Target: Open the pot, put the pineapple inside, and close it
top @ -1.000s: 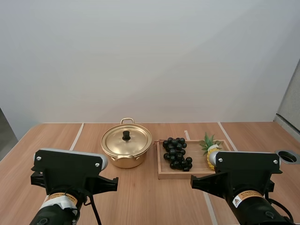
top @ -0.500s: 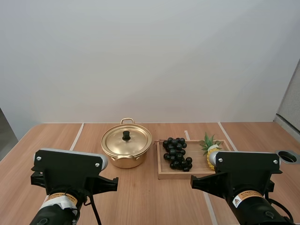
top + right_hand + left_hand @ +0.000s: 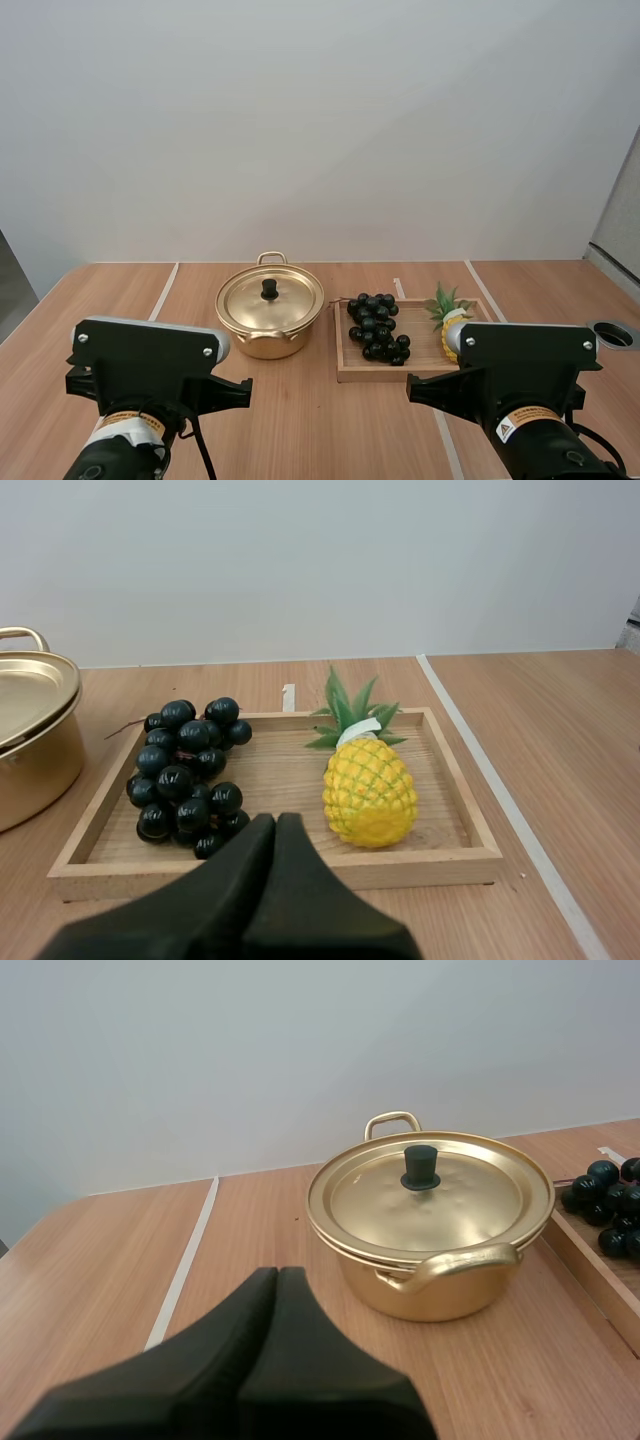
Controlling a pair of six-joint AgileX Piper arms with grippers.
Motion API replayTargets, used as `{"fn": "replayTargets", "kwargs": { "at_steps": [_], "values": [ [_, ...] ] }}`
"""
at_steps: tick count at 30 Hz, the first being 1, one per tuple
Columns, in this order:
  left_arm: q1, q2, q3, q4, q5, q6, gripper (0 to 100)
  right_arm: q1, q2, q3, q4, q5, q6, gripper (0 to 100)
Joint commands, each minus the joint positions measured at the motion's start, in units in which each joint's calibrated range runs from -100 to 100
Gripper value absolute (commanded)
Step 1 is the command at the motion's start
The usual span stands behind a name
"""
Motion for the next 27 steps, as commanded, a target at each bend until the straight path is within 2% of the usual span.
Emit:
{"fn": "replayTargets", "kwargs": {
  "at_steps": [1, 27],
  "values": [
    [-0.11, -0.4, 0.1, -0.4, -0.9, -0.3, 0, -0.2, -0.4, 0.0, -0.4, 0.0, -0.1, 0],
    [-0.11, -0.4, 0.1, -1.4, -1.5, -0.4, 0, -0.2, -0.4, 0.0, 2.0, 0.1, 0.0, 0]
  ]
}}
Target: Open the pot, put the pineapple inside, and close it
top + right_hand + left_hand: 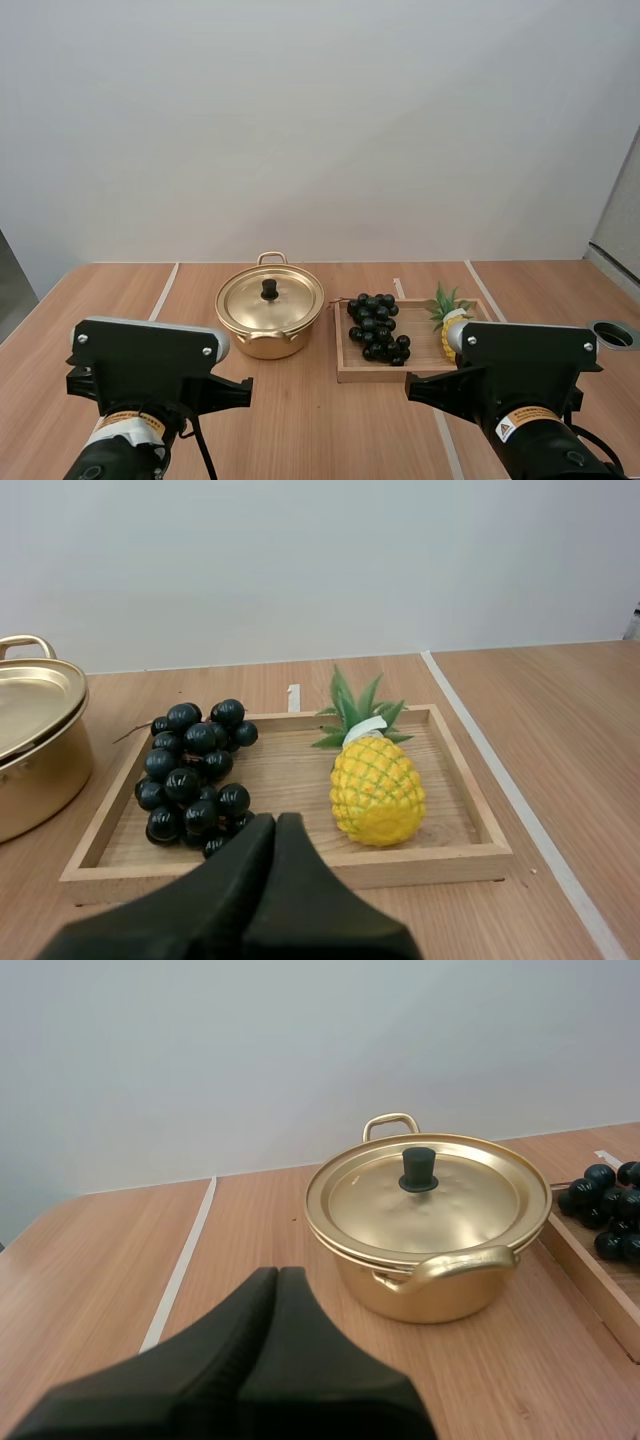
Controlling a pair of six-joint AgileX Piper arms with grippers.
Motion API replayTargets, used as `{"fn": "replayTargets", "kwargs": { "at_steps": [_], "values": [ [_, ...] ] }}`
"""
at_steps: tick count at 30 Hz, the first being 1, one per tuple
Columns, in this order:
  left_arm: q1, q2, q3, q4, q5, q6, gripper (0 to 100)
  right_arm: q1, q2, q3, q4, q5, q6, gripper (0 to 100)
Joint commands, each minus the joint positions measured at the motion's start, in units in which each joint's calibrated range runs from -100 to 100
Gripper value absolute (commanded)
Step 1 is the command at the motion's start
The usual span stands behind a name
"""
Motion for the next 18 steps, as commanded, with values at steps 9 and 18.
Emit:
{"fn": "replayTargets", "kwargs": {
  "at_steps": [9, 18],
  "values": [
    [-0.11, -0.4, 0.1, 0.7, -1.5, -0.4, 1, -0.2, -0.4, 0.0, -1.2, 0.1, 0.0, 0],
    [-0.11, -0.4, 0.1, 1.4, -1.1, -1.5, 1, -0.2, -0.4, 0.0, -1.1, 0.6, 2.3, 0]
  ]
}}
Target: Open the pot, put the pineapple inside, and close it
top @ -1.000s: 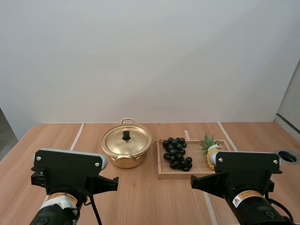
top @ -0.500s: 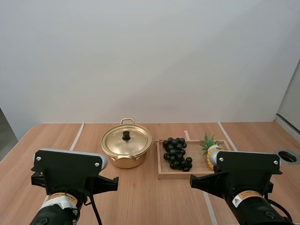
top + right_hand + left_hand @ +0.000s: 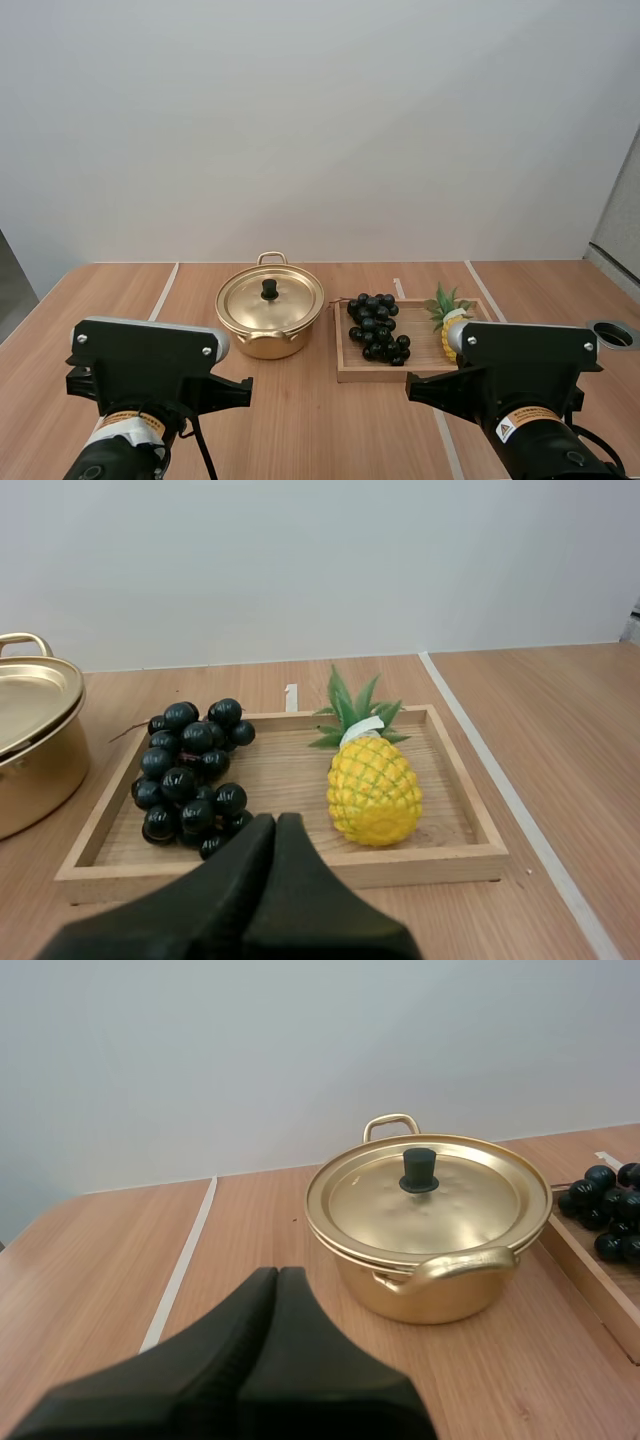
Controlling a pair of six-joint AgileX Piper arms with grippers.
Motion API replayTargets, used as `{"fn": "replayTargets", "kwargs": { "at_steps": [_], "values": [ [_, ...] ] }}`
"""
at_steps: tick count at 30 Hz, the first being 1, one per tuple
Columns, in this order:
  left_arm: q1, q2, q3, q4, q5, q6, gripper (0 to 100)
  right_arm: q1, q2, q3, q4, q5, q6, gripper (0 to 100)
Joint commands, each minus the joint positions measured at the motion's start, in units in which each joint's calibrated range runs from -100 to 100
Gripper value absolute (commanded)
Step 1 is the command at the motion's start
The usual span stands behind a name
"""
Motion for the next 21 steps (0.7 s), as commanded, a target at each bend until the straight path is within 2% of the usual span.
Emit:
{"fn": "replayTargets", "kwargs": {
  "at_steps": [1, 4, 5, 6, 7, 10, 18, 21],
  "values": [
    [-0.11, -0.4, 0.1, 1.6, -1.1, -1.8, 1, -0.2, -0.4, 0.0, -0.4, 0.5, 1.5, 6],
    [0.07, -0.4, 0.1, 4.5, -0.9, -6.0, 1, -0.2, -0.4, 0.0, -0.4, 0.5, 1.5, 42],
    [0.13, -0.4, 0.1, 5.3, -0.9, -8.3, 1, -0.2, -0.4, 0.0, -0.4, 0.5, 1.5, 60],
    [0.33, -0.4, 0.1, 6.4, -0.2, -10.9, 1, -0.2, -0.4, 0.0, -0.4, 0.5, 1.5, 83],
    [0.50, -0.4, 0.1, 7.5, 0.6, -13.4, 1, -0.2, -0.4, 0.0, -0.4, 0.5, 1.7, 100],
    [0.65, -0.4, -0.6, 10.9, 1.8, -17.9, 1, -0.2, -0.4, 0.0, -0.4, 0.5, 2.1, 100],
    [0.65, -0.4, -0.6, 11.2, 5.7, -24.9, 1, -0.2, -0.4, 0.0, -0.4, 0.7, 2.2, 100],
    [0.65, -0.4, -0.6, 11.4, 5.8, -25.2, 1, -0.2, -0.4, 0.0, -0.4, 0.7, 2.2, 100]
  ]
}}
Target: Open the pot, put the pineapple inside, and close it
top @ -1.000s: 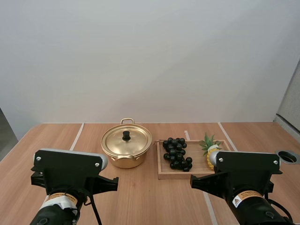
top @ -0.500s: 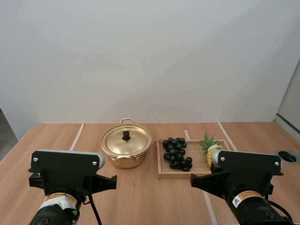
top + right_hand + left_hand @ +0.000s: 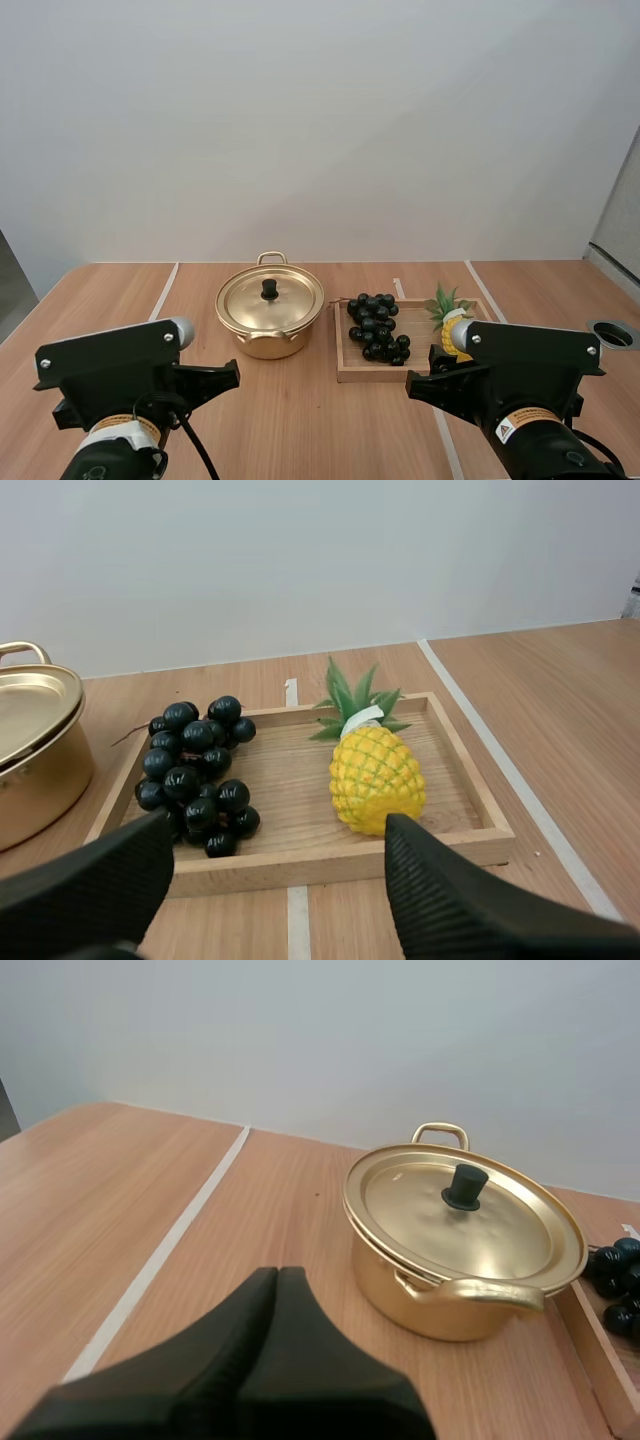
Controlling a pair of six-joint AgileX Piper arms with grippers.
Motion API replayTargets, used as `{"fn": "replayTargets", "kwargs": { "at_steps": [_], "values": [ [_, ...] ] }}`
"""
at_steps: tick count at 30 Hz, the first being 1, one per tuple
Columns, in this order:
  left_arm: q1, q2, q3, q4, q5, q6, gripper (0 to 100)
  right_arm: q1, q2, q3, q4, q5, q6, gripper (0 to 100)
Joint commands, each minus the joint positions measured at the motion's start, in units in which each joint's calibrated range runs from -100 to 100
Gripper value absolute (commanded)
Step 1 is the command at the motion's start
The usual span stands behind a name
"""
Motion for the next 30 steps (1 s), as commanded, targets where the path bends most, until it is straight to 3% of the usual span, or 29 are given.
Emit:
{"fn": "replayTargets", "kwargs": {
  "at_steps": [1, 10, 18, 20, 24, 26, 30],
  "values": [
    [0.13, -0.4, -0.5, 2.0, 0.4, -1.7, 1, -0.2, -0.4, 0.0, -0.3, -0.2, 0.2, 100],
    [0.13, -0.4, -0.5, 13.6, 1.3, -11.0, 1, -0.2, -0.4, 0.0, -0.4, -0.2, 0.2, 100],
    [0.13, -0.4, -0.5, 13.9, 1.3, -11.2, 1, -0.2, -0.4, 0.0, -0.8, -0.2, 0.2, 100],
    [0.13, -0.4, -0.8, 16.8, 1.3, -11.1, 1, -0.2, -0.4, 0.0, -1.5, -0.4, 0.2, 100],
    [-0.02, -0.4, -1.1, 29.0, -5.7, -8.6, 1, -0.2, -0.4, 0.0, -1.5, -0.4, 0.2, 100],
    [-0.02, -0.4, -1.1, 29.5, -10.7, -9.4, 1, -0.2, -0.4, 0.0, -1.5, -0.4, 0.2, 100],
    [-0.02, -0.4, -1.1, 23.6, -15.5, -12.4, 1, -0.2, -0.4, 0.0, -1.5, -0.4, 0.2, 100]
  ]
}}
